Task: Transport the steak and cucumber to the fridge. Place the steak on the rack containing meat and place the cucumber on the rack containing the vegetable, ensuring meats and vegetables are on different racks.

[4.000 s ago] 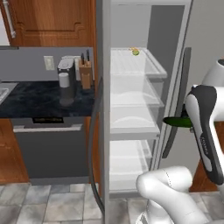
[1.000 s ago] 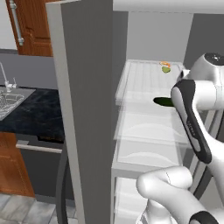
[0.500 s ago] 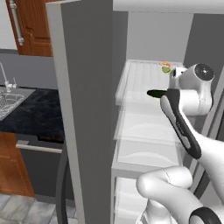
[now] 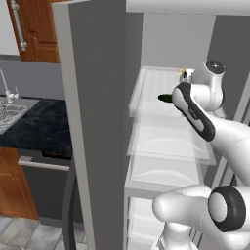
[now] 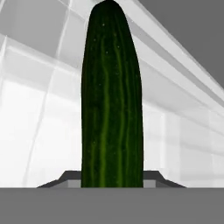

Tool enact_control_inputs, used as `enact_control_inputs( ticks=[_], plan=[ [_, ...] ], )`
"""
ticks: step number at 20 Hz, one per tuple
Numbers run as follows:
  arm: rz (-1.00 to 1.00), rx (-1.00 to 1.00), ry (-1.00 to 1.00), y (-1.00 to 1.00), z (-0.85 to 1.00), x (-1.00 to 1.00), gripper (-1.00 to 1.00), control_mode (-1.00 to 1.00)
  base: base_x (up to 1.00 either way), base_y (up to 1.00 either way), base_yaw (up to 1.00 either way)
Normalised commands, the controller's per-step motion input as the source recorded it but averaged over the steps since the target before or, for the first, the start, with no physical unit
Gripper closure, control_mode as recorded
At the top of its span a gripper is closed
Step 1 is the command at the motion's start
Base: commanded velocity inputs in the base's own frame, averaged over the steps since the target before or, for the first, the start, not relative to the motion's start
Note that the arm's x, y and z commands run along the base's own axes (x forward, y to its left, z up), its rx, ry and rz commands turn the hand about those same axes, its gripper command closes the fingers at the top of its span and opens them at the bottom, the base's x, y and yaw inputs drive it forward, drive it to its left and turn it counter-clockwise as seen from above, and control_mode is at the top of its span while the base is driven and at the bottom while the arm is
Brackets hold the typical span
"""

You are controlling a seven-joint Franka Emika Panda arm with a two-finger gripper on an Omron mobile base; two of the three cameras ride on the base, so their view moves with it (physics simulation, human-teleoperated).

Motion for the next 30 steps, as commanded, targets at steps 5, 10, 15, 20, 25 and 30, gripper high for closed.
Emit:
enact_control_inputs(
  ticks=[5,10,15,20,25,30],
  plan=[
    [0.03,0.00,0.04,0.00,-0.35,0.96,1.00,-1.00,0.00,0.00,0.00],
    [0.01,-0.01,-0.02,0.00,-0.47,0.27,1.00,-1.00,0.00,0.00,0.00],
    [0.01,-0.04,-0.02,0.02,-0.82,-0.04,-1.00,-1.00,0.00,0.00,0.00],
    [0.00,-0.01,-0.01,0.04,-0.33,0.04,-1.00,-1.00,0.00,0.00,0.00],
    [0.00,0.00,-0.01,0.00,0.00,-0.03,-1.00,-1.00,0.00,0.00,0.00],
    [0.00,0.00,-0.16,0.00,0.01,-0.35,-1.00,-1.00,0.00,0.00,0.00]
  ],
)
